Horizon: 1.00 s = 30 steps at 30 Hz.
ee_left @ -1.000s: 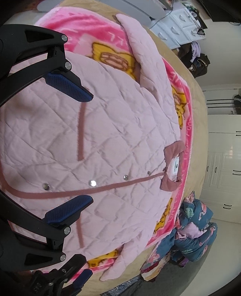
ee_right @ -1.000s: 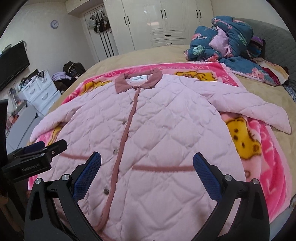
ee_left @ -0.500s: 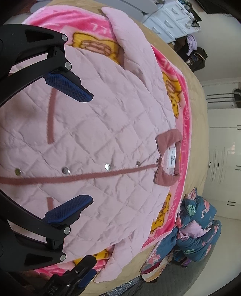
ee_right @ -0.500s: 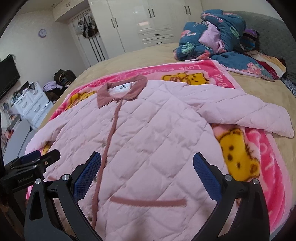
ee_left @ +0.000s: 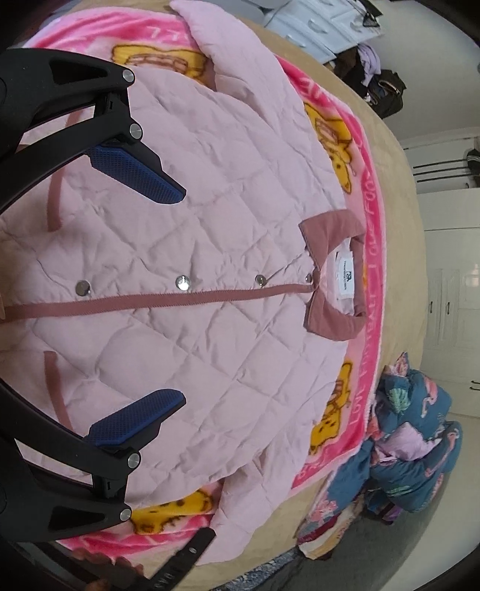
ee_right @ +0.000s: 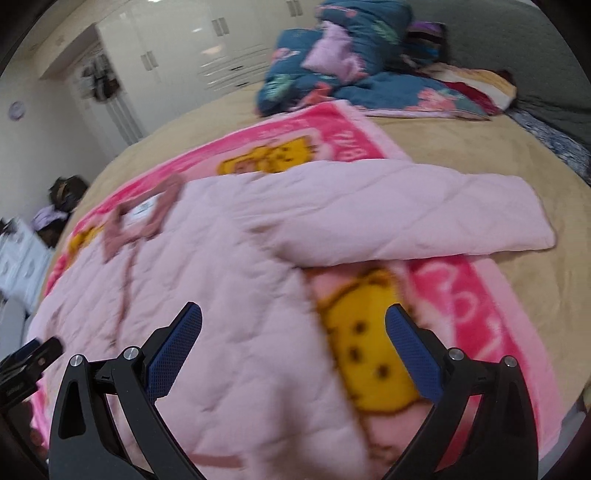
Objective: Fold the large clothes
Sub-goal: 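Move the right tool to the jacket sleeve beside it and grasp the cuff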
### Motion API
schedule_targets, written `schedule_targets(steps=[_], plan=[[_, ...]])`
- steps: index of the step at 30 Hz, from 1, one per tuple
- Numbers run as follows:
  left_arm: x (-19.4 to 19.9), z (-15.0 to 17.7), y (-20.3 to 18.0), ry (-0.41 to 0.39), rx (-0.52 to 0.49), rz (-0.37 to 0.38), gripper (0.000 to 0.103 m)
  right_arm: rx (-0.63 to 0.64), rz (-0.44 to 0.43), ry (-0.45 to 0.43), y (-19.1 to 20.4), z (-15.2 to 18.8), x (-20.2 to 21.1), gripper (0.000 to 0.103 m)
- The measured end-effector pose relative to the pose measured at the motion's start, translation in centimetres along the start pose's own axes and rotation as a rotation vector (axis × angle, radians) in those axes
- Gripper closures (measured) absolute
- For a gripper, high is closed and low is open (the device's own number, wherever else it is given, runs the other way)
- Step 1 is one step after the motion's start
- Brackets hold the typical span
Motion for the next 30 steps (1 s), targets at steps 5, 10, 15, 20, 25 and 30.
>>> schedule_targets(steps=[5,10,15,20,25,30], plan=[[-1.0,-0.2,-1.3,0.011,-0.031,-0.011,0.009,-0.108,0.056,0.024,-5.5,-0.4,-1.6,0.004],[-1.9,-0.4,-2.7,0.012,-0.059,-0.011,0.009,-0.182,0.111,0.042,-9.6,-0.5,-3.0,0.004],[-2.8,-0.8,-3.9,0.016,-0.036,0.015,0.009,-0.271,0.149,0.057,-13.7,-0.2,-4.2,0.004],[-3.8,-0.8,-5.2,0.016,-0.053,0.002,0.009,-0.390,0.176,0.086,-18.0,0.3,-5.7,0.004],[-4.4,-0.5,-5.3,0.026,-0.066,-0.014,0.009,-0.516,0.197,0.105,-22.5,0.6,-7.5,0.004],[-5.1,-0.5,-4.6,0.036,-0.062,-0.033,0.009,-0.652,0.160,0.071,-26.0,0.0,-9.2,0.004]])
Point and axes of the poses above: each gripper's, at about its wrist camera, not at the fingertips, and x roughly against the way its jaws point, y to its left, z to its underside, the point moved 6 cm from there along -x, roughly the way its jaws point, and after that the axes turned 5 degrees about x, right-handed, at the moved point
